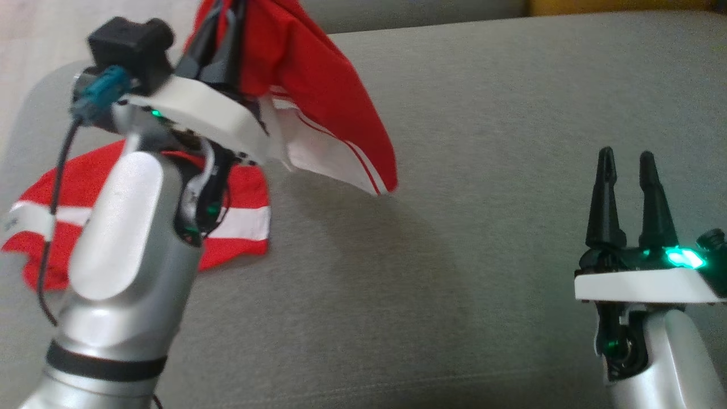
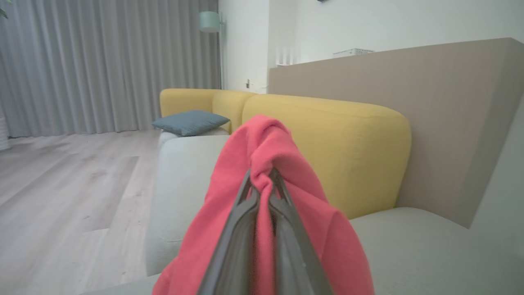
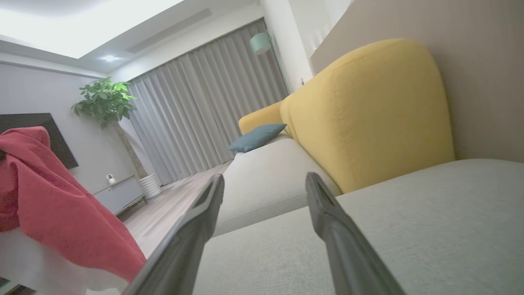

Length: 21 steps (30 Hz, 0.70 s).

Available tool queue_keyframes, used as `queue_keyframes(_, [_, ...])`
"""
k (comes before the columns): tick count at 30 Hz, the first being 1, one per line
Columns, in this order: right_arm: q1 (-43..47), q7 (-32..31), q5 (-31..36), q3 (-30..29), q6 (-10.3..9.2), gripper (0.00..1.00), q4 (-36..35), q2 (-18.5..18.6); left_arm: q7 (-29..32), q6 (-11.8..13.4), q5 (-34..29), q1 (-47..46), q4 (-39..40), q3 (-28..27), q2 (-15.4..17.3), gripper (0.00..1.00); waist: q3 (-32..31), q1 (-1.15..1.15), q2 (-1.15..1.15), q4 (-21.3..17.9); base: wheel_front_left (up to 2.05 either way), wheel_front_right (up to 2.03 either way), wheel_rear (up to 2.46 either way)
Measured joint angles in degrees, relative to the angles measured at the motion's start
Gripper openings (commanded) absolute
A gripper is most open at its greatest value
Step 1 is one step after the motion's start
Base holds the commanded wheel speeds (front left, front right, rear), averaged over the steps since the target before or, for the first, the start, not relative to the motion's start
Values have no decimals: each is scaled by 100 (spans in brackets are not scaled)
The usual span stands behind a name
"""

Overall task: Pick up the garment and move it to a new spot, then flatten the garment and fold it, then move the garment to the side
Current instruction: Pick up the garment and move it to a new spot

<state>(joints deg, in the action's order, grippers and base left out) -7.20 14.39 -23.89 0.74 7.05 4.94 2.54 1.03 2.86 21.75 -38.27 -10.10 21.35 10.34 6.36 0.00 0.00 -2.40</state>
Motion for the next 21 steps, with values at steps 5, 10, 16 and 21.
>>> queue_keyframes(5, [-64,1,-46,85,0,100,-260,0,149,24,-4,-42,-19,259,-241,0,82,0,0,-525,0,0,0])
queue_keyframes(10, [-163,8,-234,288,0,100,-512,1,196,9,-152,-259,-324,576,-430,0,262,0,0,-1085,0,0,0])
queue_keyframes(16, [-308,9,-441,516,0,100,-708,1,4,-204,-157,-653,-1095,810,-604,100,583,0,0,-1725,0,0,0])
queue_keyframes(21, [-308,9,-506,535,0,100,-710,1,-290,-269,-157,-1023,-1577,843,-689,100,844,0,0,-1988,0,0,0])
